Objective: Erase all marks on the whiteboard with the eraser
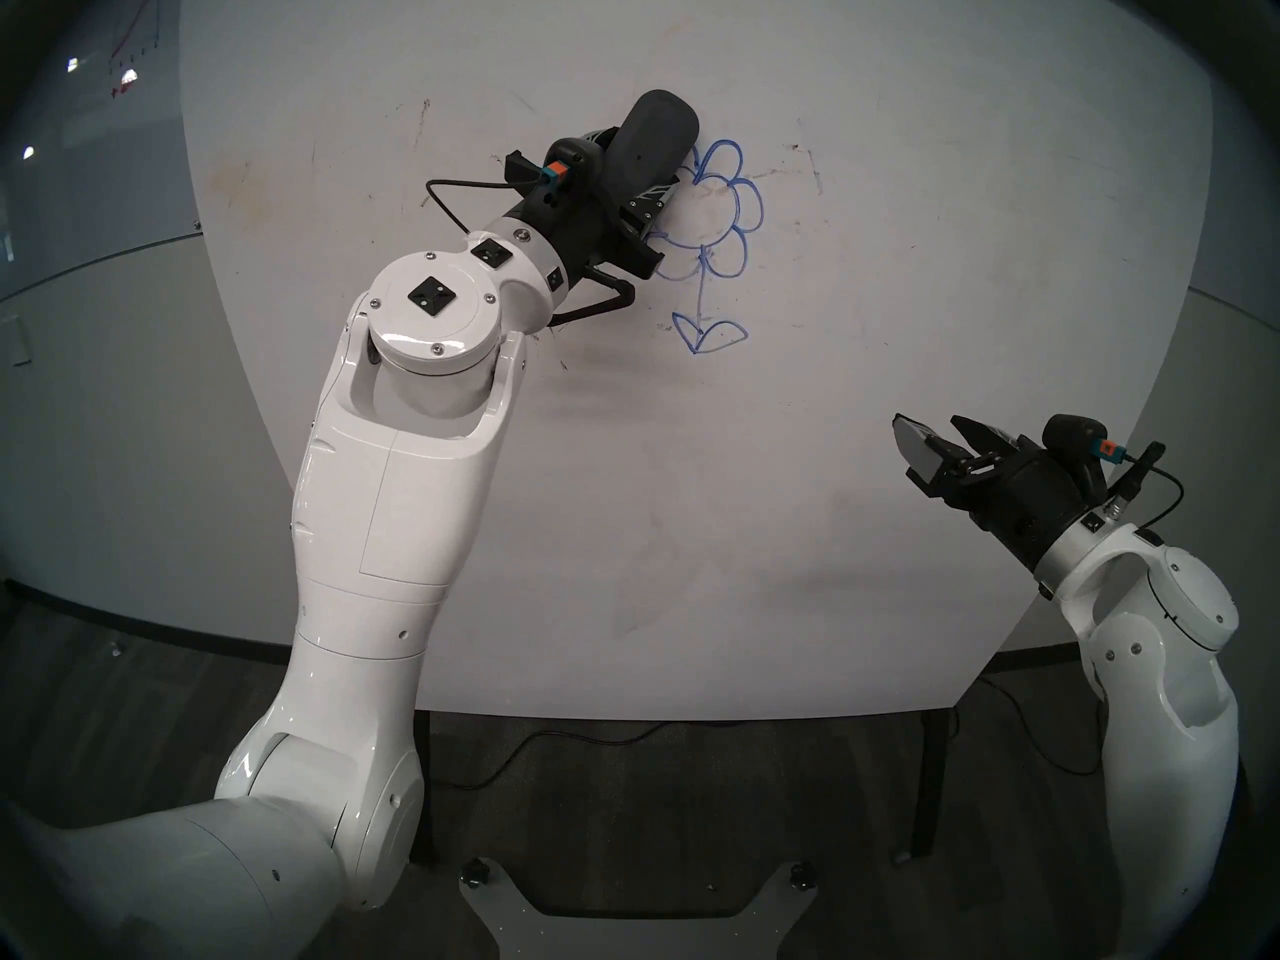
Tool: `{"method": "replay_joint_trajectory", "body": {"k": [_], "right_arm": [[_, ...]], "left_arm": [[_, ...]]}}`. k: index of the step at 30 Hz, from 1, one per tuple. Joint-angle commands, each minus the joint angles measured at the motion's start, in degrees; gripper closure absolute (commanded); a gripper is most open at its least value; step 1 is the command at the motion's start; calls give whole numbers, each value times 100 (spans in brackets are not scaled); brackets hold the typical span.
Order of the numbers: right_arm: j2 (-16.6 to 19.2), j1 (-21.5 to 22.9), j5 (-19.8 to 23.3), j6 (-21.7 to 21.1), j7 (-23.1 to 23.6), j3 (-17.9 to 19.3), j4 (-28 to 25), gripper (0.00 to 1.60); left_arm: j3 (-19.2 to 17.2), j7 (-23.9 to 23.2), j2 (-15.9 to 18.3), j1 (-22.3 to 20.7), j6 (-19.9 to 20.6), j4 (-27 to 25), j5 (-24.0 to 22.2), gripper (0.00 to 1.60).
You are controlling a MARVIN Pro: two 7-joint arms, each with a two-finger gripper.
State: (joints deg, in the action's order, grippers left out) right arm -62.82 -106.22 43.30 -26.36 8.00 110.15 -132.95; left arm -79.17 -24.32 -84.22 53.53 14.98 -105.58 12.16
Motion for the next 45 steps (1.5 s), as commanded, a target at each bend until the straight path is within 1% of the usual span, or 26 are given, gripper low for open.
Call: {"method": "replay_joint_trajectory", "body": {"k": [1, 2, 3, 7, 8, 12, 13, 19, 28, 33, 39, 45], "right_arm": [[14, 22, 0, 8, 13, -2, -82, 0], [14, 22, 0, 8, 13, -2, -82, 0], [14, 22, 0, 8, 13, -1, -83, 0], [14, 20, -1, 7, 12, -1, -86, 0], [14, 20, -1, 7, 12, -1, -87, 0], [14, 19, -1, 5, 11, 0, -90, 0], [14, 18, -1, 5, 11, 0, -90, 0], [13, 18, -1, 4, 10, 0, -91, 0], [13, 20, -1, 6, 12, -1, -87, 0], [13, 21, -1, 7, 13, -1, -85, 0], [13, 20, -1, 7, 12, -1, -87, 0], [13, 21, -1, 7, 12, -1, -86, 0]], "left_arm": [[-200, -137, -79, -629, 117, 525, 329, 160], [-194, -198, -51, -696, 141, 591, 357, 160], [-219, -260, -64, -660, 130, 587, 393, 160], [-188, -511, -16, -872, 206, 804, 460, 160], [-198, -562, -26, -861, 199, 809, 495, 160], [-99, -819, 79, -1005, 327, 941, 491, 160], [-77, -855, 69, -990, 301, 959, 508, 160], [111, -989, 59, -766, 297, 829, 604, 160], [346, -1023, 85, -327, 203, 556, 731, 160], [505, -1021, 88, -135, 182, 488, 779, 160], [630, -909, 135, -42, 188, 573, 962, 160], [719, -870, 273, 72, 159, 693, 1091, 160]]}}
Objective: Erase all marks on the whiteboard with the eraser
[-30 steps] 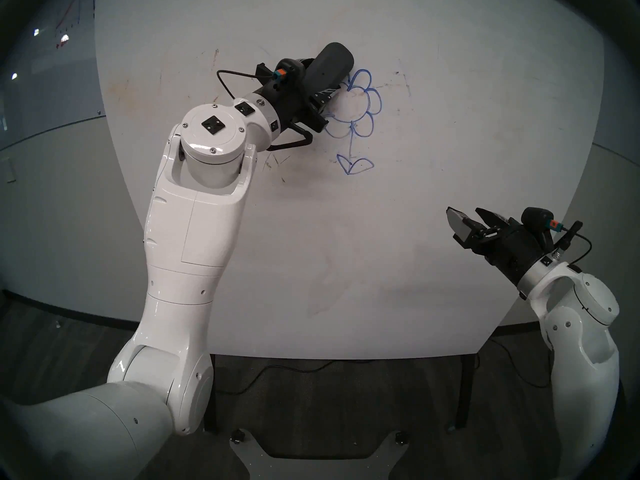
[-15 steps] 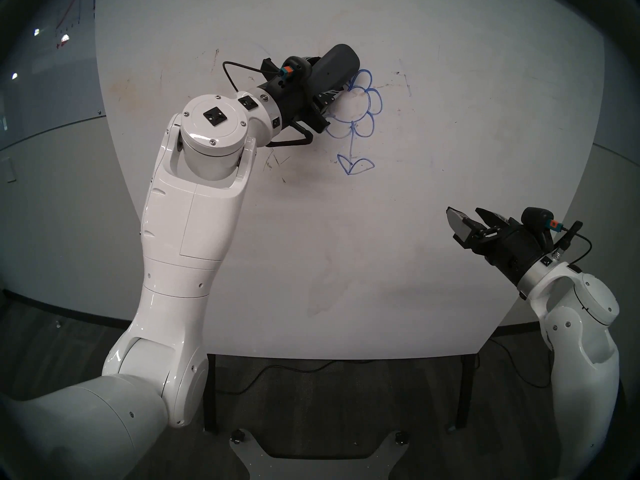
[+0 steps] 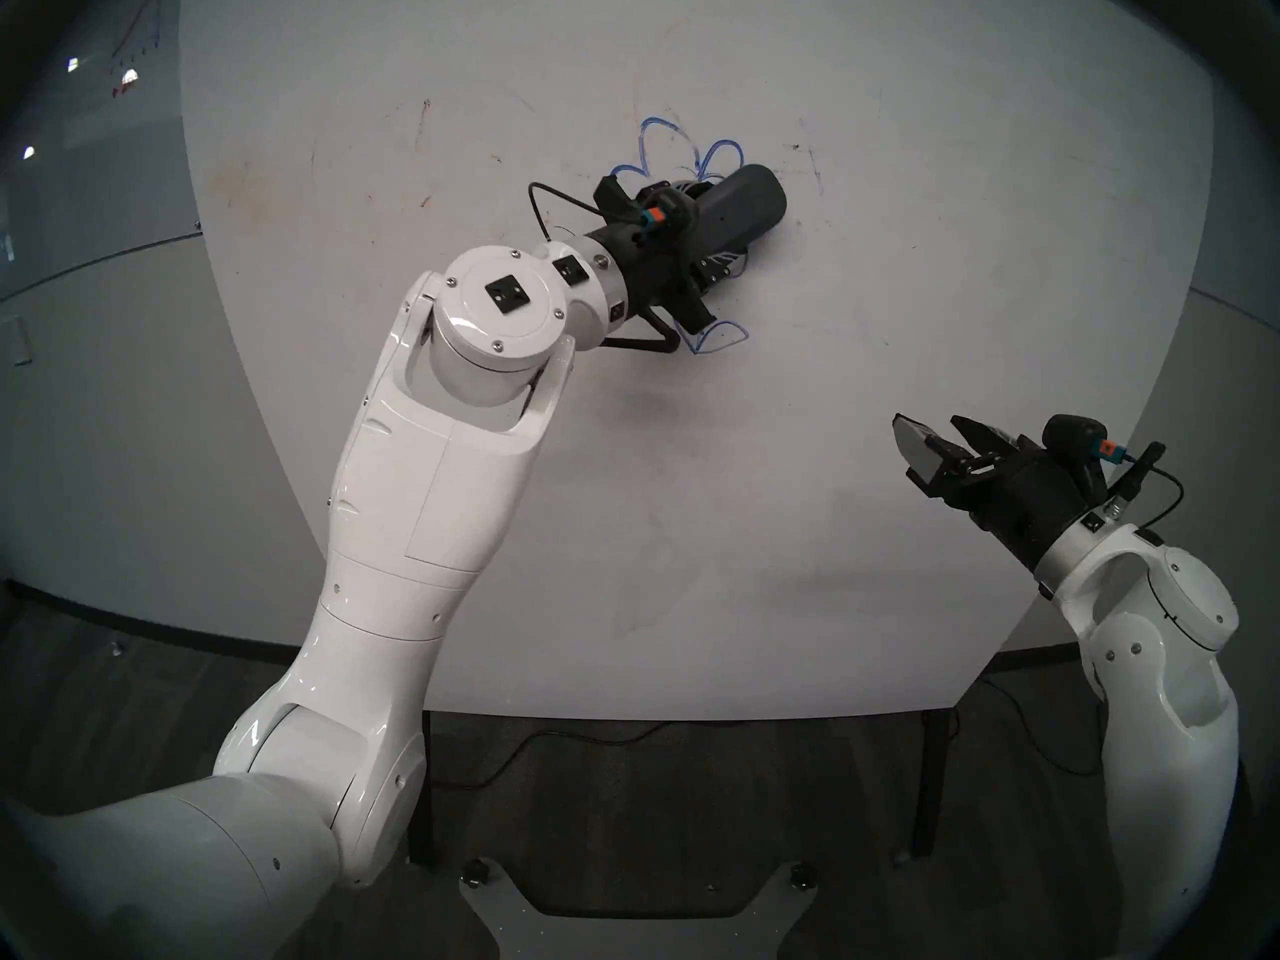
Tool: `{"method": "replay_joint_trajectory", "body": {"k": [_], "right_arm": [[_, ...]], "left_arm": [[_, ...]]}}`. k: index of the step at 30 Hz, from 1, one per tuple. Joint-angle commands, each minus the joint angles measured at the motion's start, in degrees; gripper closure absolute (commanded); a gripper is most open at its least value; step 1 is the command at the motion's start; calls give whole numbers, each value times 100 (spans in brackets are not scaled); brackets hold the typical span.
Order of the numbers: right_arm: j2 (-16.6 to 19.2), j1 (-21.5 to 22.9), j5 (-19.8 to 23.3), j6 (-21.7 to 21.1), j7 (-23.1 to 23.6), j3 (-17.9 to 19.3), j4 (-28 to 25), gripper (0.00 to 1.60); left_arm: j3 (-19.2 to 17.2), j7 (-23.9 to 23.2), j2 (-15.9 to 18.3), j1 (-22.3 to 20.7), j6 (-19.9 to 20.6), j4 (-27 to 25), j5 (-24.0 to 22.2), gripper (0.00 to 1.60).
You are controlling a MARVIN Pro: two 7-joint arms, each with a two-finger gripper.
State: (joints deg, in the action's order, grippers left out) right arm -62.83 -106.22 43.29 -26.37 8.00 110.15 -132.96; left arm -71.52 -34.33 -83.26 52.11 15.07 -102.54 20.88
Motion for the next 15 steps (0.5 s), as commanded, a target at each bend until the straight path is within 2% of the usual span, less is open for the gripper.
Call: {"method": "replay_joint_trajectory", "body": {"k": [1, 8, 15], "right_arm": [[14, 21, 0, 8, 13, -1, -84, 0], [14, 23, 0, 9, 14, -2, -80, 0], [14, 23, 0, 9, 13, -2, -81, 0]], "left_arm": [[-32, 134, 200, 240, 138, 400, 235, 160], [-51, 198, 261, 398, 62, 529, 256, 160], [-72, 279, 297, 311, -60, 637, 332, 160]]}}
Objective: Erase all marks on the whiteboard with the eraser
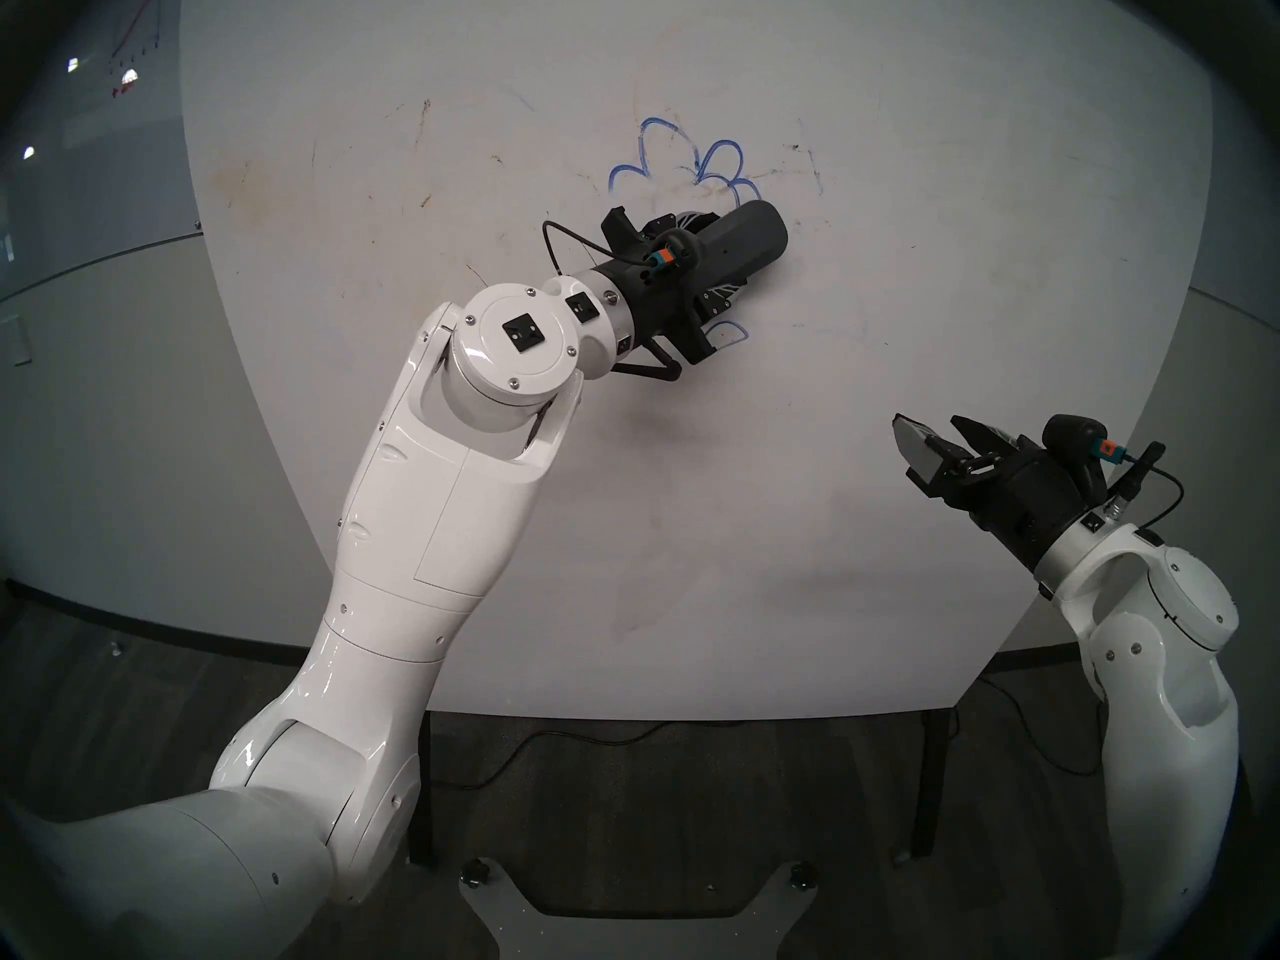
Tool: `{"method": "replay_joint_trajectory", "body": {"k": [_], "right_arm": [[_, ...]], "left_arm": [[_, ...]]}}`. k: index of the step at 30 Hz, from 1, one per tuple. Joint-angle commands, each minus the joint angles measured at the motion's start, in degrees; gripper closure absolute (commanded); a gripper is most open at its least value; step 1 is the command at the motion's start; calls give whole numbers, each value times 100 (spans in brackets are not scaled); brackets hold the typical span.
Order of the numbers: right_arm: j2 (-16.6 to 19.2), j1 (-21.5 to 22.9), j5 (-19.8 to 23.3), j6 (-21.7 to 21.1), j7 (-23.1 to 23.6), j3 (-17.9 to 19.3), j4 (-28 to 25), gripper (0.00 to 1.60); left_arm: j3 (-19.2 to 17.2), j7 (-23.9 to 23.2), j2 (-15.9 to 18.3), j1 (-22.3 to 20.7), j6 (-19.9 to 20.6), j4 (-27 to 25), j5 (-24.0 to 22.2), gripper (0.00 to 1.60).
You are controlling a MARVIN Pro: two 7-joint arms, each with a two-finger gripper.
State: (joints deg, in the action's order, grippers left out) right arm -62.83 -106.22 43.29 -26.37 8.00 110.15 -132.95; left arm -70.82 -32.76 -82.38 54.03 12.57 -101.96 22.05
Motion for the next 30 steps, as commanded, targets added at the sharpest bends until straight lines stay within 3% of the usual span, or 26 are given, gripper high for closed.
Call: {"method": "replay_joint_trajectory", "body": {"k": [1, 30], "right_arm": [[14, 23, 0, 9, 13, -2, -82, 0], [13, 24, 1, 9, 14, -2, -79, 0]], "left_arm": [[-139, 135, 231, 84, 154, 591, 252, 160], [-458, -104, 370, -918, -347, 168, 425, 160]]}}
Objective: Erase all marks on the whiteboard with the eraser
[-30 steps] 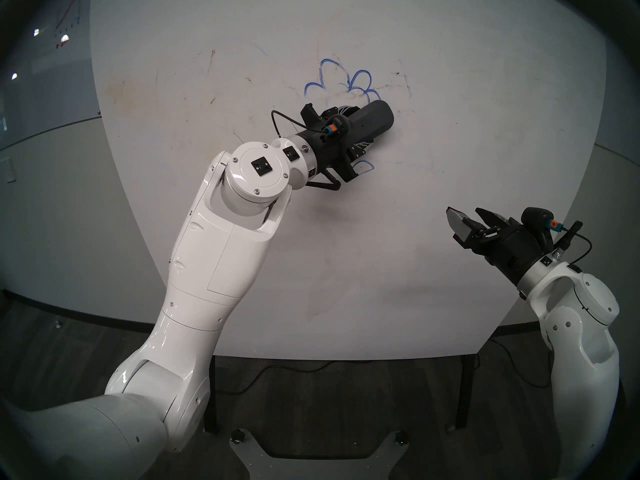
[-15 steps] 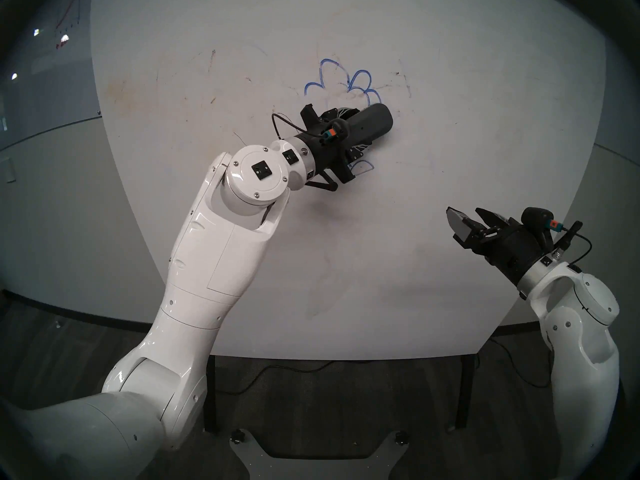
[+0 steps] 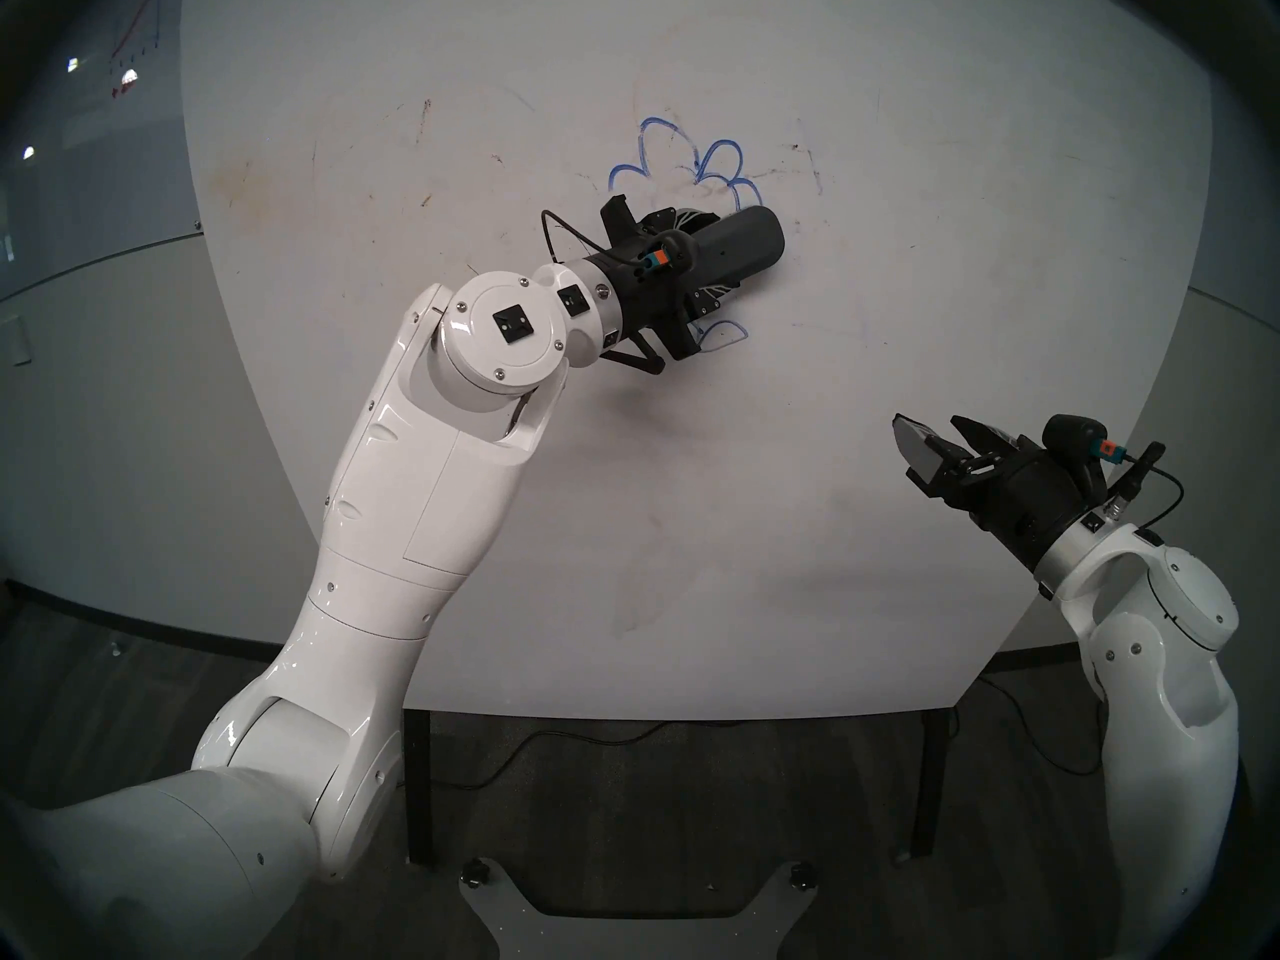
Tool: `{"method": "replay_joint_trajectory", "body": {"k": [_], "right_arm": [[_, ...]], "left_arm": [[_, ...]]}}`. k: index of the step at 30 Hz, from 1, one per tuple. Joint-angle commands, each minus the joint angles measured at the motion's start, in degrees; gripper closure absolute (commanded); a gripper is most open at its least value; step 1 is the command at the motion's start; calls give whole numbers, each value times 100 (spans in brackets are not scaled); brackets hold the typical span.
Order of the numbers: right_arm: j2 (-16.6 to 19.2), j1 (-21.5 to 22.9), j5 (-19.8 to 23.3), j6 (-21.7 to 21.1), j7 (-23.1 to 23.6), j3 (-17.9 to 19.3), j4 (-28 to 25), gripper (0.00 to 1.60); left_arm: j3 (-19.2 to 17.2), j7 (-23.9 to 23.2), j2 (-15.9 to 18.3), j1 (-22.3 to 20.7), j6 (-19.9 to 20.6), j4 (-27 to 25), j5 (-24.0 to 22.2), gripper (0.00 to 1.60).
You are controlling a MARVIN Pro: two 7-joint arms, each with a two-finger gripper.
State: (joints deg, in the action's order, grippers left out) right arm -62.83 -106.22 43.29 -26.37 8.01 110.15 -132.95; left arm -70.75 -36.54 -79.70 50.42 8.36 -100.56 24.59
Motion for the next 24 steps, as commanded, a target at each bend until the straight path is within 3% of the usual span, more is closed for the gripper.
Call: {"method": "replay_joint_trajectory", "body": {"k": [1, 13, 24], "right_arm": [[13, 24, 1, 9, 14, -2, -79, 0], [13, 24, 0, 9, 14, -2, -79, 0], [13, 23, 0, 8, 14, -2, -82, 0]], "left_arm": [[-476, 252, 99, -585, 68, 4, 162, 160], [-642, 152, 57, -936, -72, 109, 337, 160], [-696, -3, 56, -1446, -22, 535, 306, 160]]}}
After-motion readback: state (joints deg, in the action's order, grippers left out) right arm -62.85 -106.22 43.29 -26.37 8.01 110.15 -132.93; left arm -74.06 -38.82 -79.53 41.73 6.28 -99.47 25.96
